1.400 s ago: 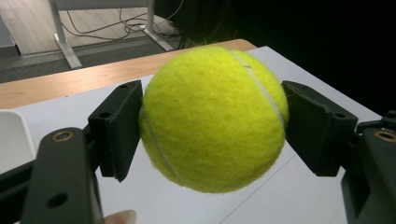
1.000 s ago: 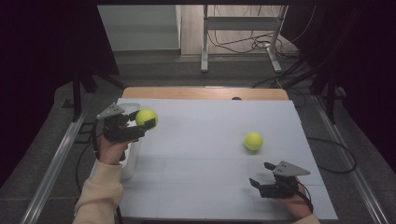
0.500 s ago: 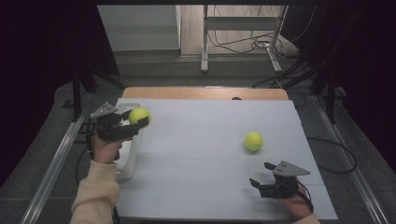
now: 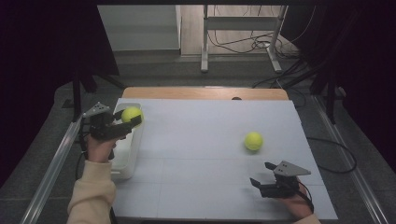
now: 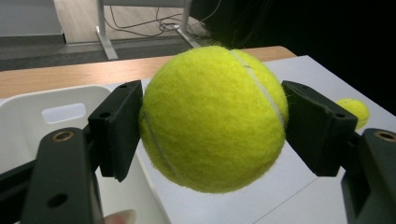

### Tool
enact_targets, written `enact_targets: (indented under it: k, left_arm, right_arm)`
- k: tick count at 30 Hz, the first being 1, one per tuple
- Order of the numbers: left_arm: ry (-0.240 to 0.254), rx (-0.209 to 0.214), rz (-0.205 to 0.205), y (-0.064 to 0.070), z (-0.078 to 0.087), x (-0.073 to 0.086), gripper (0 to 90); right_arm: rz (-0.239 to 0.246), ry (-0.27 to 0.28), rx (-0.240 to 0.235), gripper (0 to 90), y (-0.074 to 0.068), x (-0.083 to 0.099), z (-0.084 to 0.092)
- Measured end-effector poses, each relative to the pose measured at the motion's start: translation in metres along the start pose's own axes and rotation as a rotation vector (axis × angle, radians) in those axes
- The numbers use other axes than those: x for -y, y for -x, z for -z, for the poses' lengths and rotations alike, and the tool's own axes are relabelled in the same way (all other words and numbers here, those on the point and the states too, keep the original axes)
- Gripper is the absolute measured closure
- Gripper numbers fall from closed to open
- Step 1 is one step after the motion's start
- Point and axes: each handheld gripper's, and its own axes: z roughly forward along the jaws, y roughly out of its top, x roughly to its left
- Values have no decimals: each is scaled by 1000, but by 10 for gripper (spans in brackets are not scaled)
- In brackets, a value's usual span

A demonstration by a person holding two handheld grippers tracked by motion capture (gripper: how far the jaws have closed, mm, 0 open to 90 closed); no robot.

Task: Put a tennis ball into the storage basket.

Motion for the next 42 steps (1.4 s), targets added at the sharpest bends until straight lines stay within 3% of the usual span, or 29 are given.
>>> enact_targets:
  k: [30,42]
  left_arm:
    - [33,-77,54,-25,12,5,257]
    - [-3,-100,65,-35,3,6,257]
  right_arm:
    - [1,-2,1,144,0,0,-1]
    - [-2,-3,5,144,0,0,-1]
